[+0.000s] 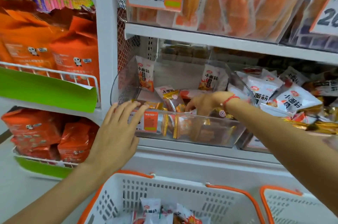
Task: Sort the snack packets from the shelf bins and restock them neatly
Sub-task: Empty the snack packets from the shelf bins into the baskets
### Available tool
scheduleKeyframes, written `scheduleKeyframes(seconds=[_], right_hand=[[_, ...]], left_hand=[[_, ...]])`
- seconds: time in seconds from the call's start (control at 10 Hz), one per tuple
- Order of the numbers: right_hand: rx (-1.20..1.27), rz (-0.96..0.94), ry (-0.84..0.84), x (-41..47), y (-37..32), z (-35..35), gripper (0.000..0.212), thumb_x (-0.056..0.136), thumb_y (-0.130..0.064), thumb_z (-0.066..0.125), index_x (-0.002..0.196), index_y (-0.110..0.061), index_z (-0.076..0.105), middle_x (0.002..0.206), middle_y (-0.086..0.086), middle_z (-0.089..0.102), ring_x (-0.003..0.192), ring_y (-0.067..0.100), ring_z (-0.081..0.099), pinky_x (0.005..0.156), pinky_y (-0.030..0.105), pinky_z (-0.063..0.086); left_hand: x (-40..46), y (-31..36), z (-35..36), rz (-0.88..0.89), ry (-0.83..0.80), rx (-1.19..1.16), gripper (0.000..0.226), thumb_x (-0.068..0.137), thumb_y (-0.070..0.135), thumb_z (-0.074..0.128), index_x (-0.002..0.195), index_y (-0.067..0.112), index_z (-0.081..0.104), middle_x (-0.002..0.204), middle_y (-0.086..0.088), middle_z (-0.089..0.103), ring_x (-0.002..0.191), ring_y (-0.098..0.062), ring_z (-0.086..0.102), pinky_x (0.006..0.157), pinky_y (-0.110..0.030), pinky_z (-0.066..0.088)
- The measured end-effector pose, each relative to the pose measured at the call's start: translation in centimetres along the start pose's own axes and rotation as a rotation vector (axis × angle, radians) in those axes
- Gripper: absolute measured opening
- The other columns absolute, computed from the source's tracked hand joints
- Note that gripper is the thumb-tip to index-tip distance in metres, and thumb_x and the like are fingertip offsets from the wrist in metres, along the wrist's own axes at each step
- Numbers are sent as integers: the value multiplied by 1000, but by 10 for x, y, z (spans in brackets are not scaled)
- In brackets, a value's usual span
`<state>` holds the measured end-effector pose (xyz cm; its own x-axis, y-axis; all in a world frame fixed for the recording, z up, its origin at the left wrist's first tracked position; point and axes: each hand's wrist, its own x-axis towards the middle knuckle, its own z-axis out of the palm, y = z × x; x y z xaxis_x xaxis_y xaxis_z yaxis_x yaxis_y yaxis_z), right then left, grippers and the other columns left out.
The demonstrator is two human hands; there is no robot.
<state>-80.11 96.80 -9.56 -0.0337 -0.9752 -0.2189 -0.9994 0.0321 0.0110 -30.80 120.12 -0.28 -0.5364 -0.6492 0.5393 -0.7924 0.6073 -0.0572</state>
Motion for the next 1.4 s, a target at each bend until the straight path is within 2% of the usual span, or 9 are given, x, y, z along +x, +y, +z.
scheduleKeyframes(seconds=[0.1, 0.2, 0.4, 0.6, 0.9, 1.1, 1.2, 1.3, 1.4], right_hand=[[-20, -130, -82, -24, -7, -16, 51, 51, -52, 85, 98, -39, 72, 93, -14, 69, 91, 16, 65, 64, 29, 49], [34, -253, 106, -227, -187, -130, 37, 75, -32, 79, 108, -17, 72, 96, 0, 71, 84, 17, 62, 78, 31, 48], [378, -292, 587, -315, -200, -148, 32, 79, -30, 78, 106, -14, 72, 95, -4, 72, 86, 14, 64, 87, 36, 48], [364, -438, 325, -402, -217, -130, 19, 76, -41, 73, 84, -48, 57, 84, -3, 57, 82, 9, 50, 80, 29, 42], [341, -421, 289, -369, -224, -124, 26, 90, -24, 66, 115, -25, 69, 113, -13, 66, 98, -1, 55, 87, 22, 45], [226, -108, 188, -222, -193, -119, 41, 88, -20, 64, 127, -13, 56, 127, 7, 59, 110, 22, 57, 96, 40, 47], [72, 25, 110, -198, -201, -107, 35, 95, -23, 57, 128, -17, 48, 135, 0, 46, 107, 15, 48, 86, 33, 51], [202, -76, -15, -177, -235, -124, 50, 95, -25, 59, 135, 0, 43, 138, 8, 47, 116, 25, 51, 97, 33, 43], [203, -48, -44, -140, -258, -123, 20, 78, -28, 77, 81, -16, 62, 92, 4, 66, 68, 12, 60, 56, 21, 47]], left_hand=[[-1, 1, 1, -21, -47, -27, 67, 83, 24, 62, 145, 15, 39, 139, -10, 48, 130, -30, 43, 115, -43, 17], [0, 5, -2, -51, -23, -63, 58, 93, 48, 36, 141, 17, 45, 136, -5, 51, 128, -26, 46, 113, -42, 21], [-1, 16, -11, -13, 38, -106, 52, 97, 42, 30, 142, 22, 48, 137, -1, 53, 130, -21, 46, 113, -42, 25], [-2, 15, -23, -10, -61, -164, 55, 97, 46, 23, 144, 25, 42, 141, 2, 49, 133, -19, 40, 113, -40, 25], [34, 13, -30, -125, 29, -294, 38, 98, 41, 36, 116, 25, 64, 117, 8, 63, 111, -15, 55, 94, -33, 42], [5, -7, -2, 29, 71, -152, 48, 100, 37, 28, 136, 17, 54, 133, 1, 58, 127, -12, 42, 112, -29, 21], [2, -10, 6, 62, 52, -142, 49, 98, 32, 33, 143, 19, 45, 140, 2, 51, 132, -13, 38, 116, -34, 16], [4, -11, 9, 54, 60, -164, 49, 97, 32, 36, 144, 21, 42, 140, 4, 50, 134, -14, 37, 118, -32, 12], [2, -13, 11, 73, 63, -168, 49, 96, 33, 36, 144, 23, 40, 138, 4, 50, 133, -16, 39, 118, -34, 14]])
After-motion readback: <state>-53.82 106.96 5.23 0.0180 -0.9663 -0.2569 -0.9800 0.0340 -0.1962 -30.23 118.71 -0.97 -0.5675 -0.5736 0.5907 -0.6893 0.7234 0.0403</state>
